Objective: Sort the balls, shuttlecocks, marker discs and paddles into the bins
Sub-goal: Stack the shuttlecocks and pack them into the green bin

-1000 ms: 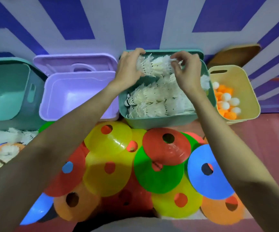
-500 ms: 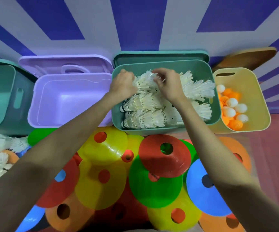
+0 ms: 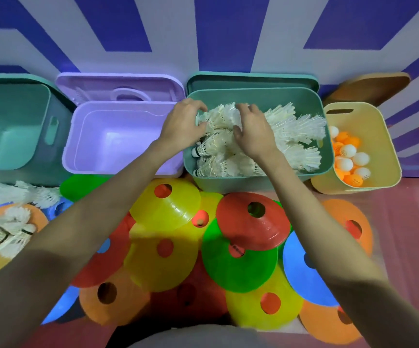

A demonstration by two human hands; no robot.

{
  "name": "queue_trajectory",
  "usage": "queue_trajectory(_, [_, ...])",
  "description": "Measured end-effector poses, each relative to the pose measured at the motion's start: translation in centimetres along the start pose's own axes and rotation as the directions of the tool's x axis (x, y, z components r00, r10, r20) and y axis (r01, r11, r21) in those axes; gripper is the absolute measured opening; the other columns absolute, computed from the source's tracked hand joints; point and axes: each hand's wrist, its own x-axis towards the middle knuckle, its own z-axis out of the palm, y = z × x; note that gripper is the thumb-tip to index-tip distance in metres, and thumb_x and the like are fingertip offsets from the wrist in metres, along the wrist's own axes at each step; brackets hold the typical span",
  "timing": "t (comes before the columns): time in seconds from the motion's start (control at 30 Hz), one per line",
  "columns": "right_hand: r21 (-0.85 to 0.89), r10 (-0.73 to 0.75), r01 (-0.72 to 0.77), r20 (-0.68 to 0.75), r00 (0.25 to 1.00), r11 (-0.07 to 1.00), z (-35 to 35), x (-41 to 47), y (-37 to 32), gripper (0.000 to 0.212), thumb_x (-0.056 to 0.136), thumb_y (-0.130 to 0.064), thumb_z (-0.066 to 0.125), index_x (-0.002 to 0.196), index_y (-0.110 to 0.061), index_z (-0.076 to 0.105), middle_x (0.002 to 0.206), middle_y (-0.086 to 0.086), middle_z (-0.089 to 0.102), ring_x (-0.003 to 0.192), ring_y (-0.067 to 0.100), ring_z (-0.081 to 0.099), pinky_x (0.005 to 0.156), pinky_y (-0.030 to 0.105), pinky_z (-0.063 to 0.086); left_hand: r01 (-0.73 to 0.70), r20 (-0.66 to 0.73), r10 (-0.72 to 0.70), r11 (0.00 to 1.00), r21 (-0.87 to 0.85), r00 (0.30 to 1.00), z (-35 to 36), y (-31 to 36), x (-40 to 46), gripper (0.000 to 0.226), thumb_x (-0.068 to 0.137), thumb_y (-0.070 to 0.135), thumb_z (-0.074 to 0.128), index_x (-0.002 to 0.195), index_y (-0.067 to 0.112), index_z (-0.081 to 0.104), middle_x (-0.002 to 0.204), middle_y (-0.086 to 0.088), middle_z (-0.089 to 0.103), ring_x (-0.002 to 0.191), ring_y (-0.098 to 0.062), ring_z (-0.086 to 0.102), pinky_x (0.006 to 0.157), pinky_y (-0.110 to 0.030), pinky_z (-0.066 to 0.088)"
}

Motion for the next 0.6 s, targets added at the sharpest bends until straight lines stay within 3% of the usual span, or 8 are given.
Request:
queue_trajectory(0.13, [0.069, -0.110, 0.116, -0.082, 0.991, 0.991, 1.1, -5.2, -3.0, 0.047, 0.083, -0.003, 0.056, 0.129, 0.000, 0.049, 0.118, 0.022, 0.050, 0.111, 0.039, 0.047, 0.093, 0.044, 0.041, -0.003, -0.140, -0.009, 0.997, -0.081, 0.990, -1.7, -2.0, -4.5, 0.035, 0.085, 0.013, 0.062, 0.119, 0.006, 0.061, 0.119, -0.013, 0.061, 0.113, -0.029, 0.054, 0.095, -0.033, 0.038])
queue_trajectory(0.33, [0.135, -0.234, 0.250, -0.124, 0.964, 0.959, 3.5, -11.5, -8.7, 0.035, 0.084, -0.004, 0.057, 0.119, -0.001, 0.056, 0.108, 0.019, 0.054, 0.102, 0.037, 0.052, 0.088, 0.041, 0.043, 0.017, -0.195, -0.047, 0.988, -0.154, 0.980, -3.8, -7.4, -12.5, 0.032, 0.080, 0.012, 0.065, 0.112, 0.005, 0.063, 0.111, -0.014, 0.063, 0.100, -0.029, 0.060, 0.086, -0.035, 0.044])
queue_trajectory(0.6, [0.126, -0.327, 0.314, 0.105, 0.939, 0.941, 10.6, -17.2, -17.6, 0.034, 0.082, -0.009, 0.061, 0.115, -0.001, 0.058, 0.109, 0.018, 0.057, 0.102, 0.035, 0.053, 0.090, 0.039, 0.041, 0.204, -0.155, -0.232, 0.963, -0.178, 0.960, -5.5, -16.6, -24.5, 0.032, 0.078, 0.007, 0.067, 0.110, 0.004, 0.064, 0.108, -0.016, 0.065, 0.102, -0.032, 0.062, 0.089, -0.040, 0.048])
